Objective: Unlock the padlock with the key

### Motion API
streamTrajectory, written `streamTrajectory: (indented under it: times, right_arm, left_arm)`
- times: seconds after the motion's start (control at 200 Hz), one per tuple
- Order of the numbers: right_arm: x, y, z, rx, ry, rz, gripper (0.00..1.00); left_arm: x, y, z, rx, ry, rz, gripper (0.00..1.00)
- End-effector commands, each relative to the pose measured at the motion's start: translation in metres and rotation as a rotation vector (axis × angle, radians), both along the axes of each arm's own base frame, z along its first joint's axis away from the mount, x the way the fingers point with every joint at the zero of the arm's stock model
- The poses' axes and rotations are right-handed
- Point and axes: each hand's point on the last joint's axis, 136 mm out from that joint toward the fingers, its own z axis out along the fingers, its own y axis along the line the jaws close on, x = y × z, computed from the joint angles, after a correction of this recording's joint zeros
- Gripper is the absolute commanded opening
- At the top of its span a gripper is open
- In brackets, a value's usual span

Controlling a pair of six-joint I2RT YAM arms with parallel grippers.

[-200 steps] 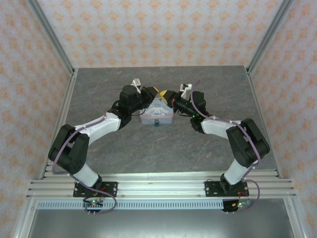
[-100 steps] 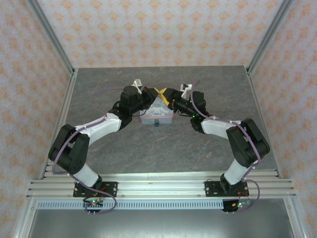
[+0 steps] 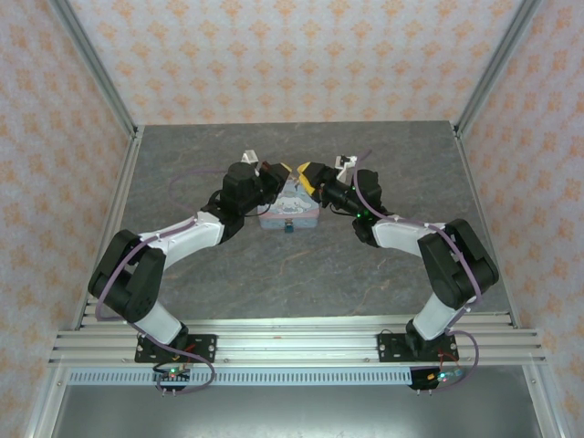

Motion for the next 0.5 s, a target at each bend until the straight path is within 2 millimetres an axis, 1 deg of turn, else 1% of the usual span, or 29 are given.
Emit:
streamTrajectory:
  times: [0.0, 0.075, 0.23, 0.495]
  right_arm:
    - [-0.003, 0.003, 0.019, 0.037, -0.059, 0.006, 0.40]
    - [-0.003, 0.006, 0.018, 0.035, -0.057, 0.010, 0.40]
    - [-0.003, 0.012, 0.017, 0.035, -0.055, 0.021, 0.39]
    - [-0.003, 0.017, 0.016, 0.037, -0.053, 0.031, 0.33]
  left_arm:
    - [0.000, 0.007, 0.020, -0.044, -0.050, 0.051, 0.00]
    - [0.001, 0.008, 0.019, -0.049, -0.047, 0.058, 0.00]
    - [0.001, 0.008, 0.022, -0.055, -0.056, 0.063, 0.00]
    - [0.001, 0.009, 0.025, -0.056, -0.066, 0.074, 0.00]
